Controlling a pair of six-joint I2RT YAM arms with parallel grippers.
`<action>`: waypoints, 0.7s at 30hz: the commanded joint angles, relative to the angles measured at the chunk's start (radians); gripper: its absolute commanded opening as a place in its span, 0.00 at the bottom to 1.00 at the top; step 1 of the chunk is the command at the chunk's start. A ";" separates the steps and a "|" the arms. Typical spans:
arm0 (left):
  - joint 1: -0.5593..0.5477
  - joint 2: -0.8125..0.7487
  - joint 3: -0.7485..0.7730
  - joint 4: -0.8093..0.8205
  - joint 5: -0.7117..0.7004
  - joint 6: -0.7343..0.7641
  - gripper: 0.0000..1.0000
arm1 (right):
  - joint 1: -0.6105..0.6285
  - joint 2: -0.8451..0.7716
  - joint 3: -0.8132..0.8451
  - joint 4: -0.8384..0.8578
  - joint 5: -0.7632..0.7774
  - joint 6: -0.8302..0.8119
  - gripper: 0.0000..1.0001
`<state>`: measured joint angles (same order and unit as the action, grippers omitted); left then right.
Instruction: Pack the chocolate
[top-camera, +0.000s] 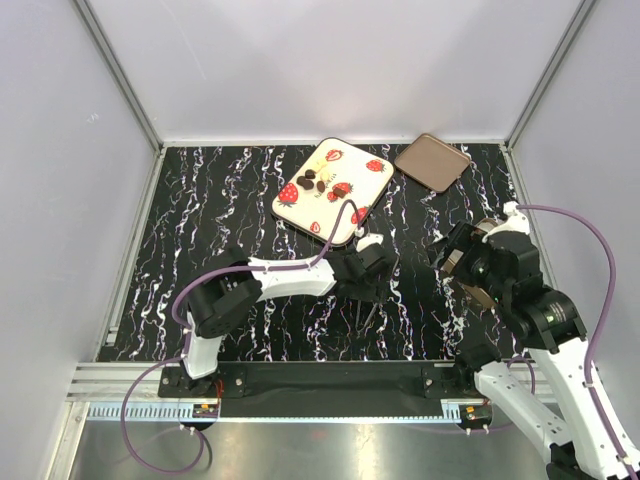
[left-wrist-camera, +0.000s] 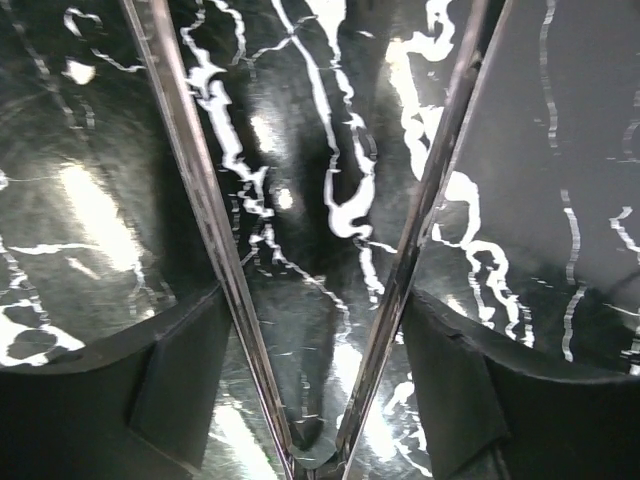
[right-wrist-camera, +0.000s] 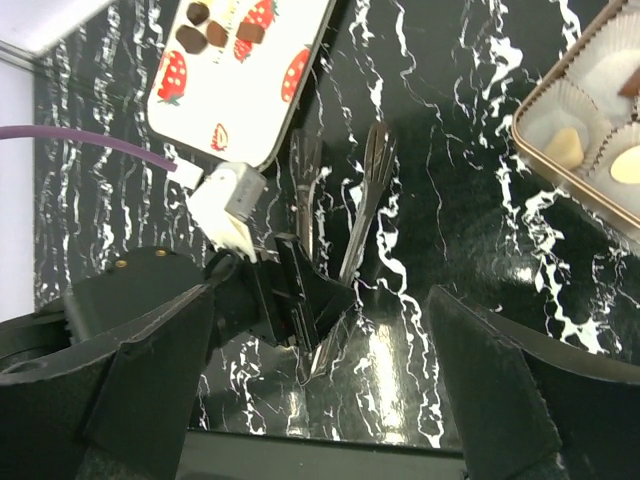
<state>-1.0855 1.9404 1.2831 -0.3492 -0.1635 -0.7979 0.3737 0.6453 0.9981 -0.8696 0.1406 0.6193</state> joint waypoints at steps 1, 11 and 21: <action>-0.002 -0.006 0.009 0.071 0.051 -0.053 0.74 | -0.001 0.019 0.020 -0.023 0.033 0.019 0.94; 0.032 -0.220 -0.007 0.029 0.006 -0.024 0.99 | -0.001 0.230 0.122 -0.166 0.123 0.079 1.00; 0.386 -0.724 -0.370 0.061 0.062 0.061 0.99 | 0.082 0.461 0.008 0.023 0.011 0.293 1.00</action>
<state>-0.7792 1.2892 1.0027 -0.2890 -0.1131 -0.7895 0.4030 1.0603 1.0554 -0.9272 0.1745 0.7967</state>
